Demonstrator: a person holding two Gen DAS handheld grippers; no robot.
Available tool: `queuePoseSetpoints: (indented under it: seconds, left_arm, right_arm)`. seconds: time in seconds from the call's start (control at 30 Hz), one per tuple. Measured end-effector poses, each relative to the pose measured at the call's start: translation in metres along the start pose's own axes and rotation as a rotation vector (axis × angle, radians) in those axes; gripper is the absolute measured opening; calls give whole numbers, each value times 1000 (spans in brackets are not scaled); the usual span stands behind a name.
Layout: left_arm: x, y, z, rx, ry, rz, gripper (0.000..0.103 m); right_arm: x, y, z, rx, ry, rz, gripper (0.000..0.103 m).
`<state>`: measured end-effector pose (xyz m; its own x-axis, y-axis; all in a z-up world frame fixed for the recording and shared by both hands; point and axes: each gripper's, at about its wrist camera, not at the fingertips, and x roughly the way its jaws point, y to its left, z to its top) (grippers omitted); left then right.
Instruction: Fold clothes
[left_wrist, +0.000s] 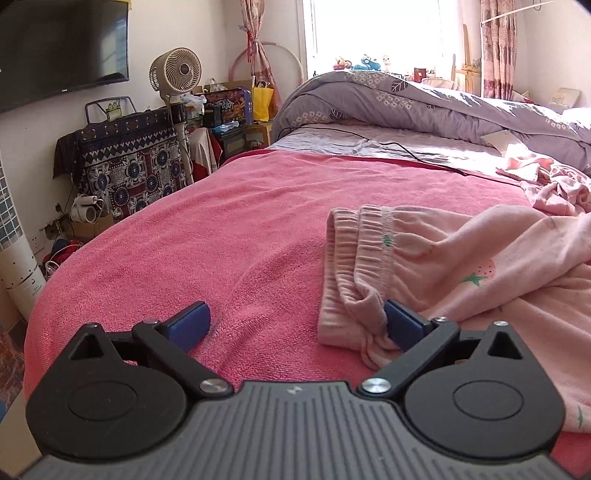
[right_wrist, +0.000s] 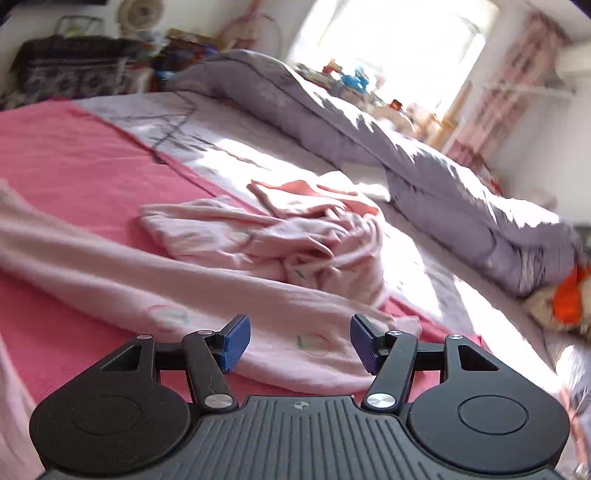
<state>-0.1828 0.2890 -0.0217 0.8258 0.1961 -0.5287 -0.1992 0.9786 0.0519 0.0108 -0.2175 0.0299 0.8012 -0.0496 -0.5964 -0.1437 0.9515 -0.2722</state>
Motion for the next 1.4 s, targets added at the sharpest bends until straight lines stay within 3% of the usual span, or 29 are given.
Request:
queuePoseSetpoints:
  seconds: [0.07, 0.13, 0.2, 0.3, 0.4, 0.47, 0.57, 0.9, 1.0, 1.07, 1.17, 1.23, 1.3, 1.4]
  left_arm:
    - [0, -1, 2, -3, 3, 5, 102]
    - [0, -2, 2, 0, 8, 17, 102]
    - [0, -5, 2, 8, 12, 30, 102]
    - [0, -8, 3, 14, 20, 44, 102]
    - [2, -10, 4, 13, 25, 53, 103]
    - [3, -11, 4, 10, 25, 52, 103]
    - [3, -10, 3, 12, 24, 47, 103]
    - [3, -9, 1, 0, 19, 44, 103]
    - [2, -9, 1, -1, 20, 44, 103]
    - [2, -9, 1, -2, 21, 46, 103]
    - [2, -10, 1, -12, 23, 52, 103]
    - [1, -10, 2, -16, 26, 61, 103]
    - [1, -12, 3, -17, 30, 71, 103]
    - [2, -13, 4, -21, 37, 83, 103]
  right_arm:
    - [36, -58, 5, 278, 92, 14, 60]
    - [66, -89, 7, 420, 151, 22, 59]
    - [97, -103, 13, 443, 183, -36, 57]
    - [142, -86, 30, 340, 241, -141, 54]
    - [180, -83, 28, 338, 321, -222, 50]
    - [192, -84, 23, 354, 334, -262, 18]
    - [172, -92, 19, 410, 242, -278, 10]
    - [46, -130, 24, 474, -9, -203, 9]
    - [20, -141, 7, 440, 30, -145, 12]
    - [22, -145, -11, 363, 152, -119, 34]
    - [16, -145, -36, 332, 184, -150, 42]
    - [8, -135, -48, 321, 151, -92, 54]
    - [0, -119, -61, 296, 115, -15, 56]
    - [-16, -74, -74, 177, 4, 230, 56]
